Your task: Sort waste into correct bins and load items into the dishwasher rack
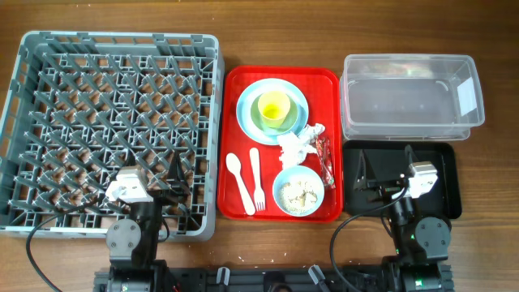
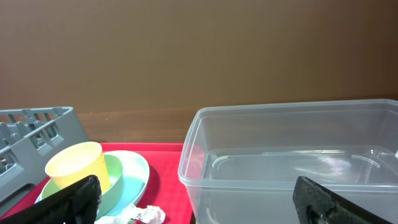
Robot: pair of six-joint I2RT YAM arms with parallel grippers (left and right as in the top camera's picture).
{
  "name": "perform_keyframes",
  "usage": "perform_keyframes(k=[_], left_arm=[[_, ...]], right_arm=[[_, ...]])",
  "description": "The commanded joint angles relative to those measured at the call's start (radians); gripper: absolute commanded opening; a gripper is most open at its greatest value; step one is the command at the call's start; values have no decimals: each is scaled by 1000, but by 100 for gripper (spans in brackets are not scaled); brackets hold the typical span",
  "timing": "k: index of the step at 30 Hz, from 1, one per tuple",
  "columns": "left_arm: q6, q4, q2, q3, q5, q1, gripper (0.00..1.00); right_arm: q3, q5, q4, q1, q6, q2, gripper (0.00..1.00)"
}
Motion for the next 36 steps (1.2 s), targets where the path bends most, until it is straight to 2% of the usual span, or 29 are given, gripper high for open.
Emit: perform_keyframes(k=[1,12,16,18,21,22,25,27,28,29,30,31,32,34,36], left_arm=[[19,-4,-9,-2,1,8,100],[12,28,-9,-2,16,8,100],[-60,-6,-6,118,62,8,100],[-60,-118,30,258,77,8,100],[-60,-370,247,611,149,8,100],[-60,-542,398,810,203,8,100],[-60,-923,740,1239,230,8,100],[-60,-1071,907,1444,327,8,100],[-60,-1090,949,1482,383,8,100],[-60,-1098,982,1483,502,8,80],[-62,-1115,1002,1483,554,3,41],[-115,-1165,1029,1483,549,-17,8],[-155,-1202,1048,1482,496,-37,4],[-262,-1280,1089,1482,287,-112,4],[-360,-1299,1131,1452,143,-257,4]], right_arm=[[-1,13,2,-3,13,-3,100],[-1,13,2,-3,13,-3,100],[-1,13,2,-3,14,-3,100],[-1,13,2,-3,14,-3,100],[-1,13,2,-3,13,-3,100],[-1,13,2,-3,14,-3,100],[-1,13,2,-3,14,-3,100],[-1,13,2,-3,13,-3,100],[-1,13,2,-3,14,-3,100],[-1,13,2,-3,13,-3,100],[-1,13,2,-3,14,-3,100],[-1,13,2,-3,14,-3,100],[-1,13,2,-3,14,-3,100],[-1,13,2,-3,14,-3,100],[-1,13,2,-3,14,-3,100]])
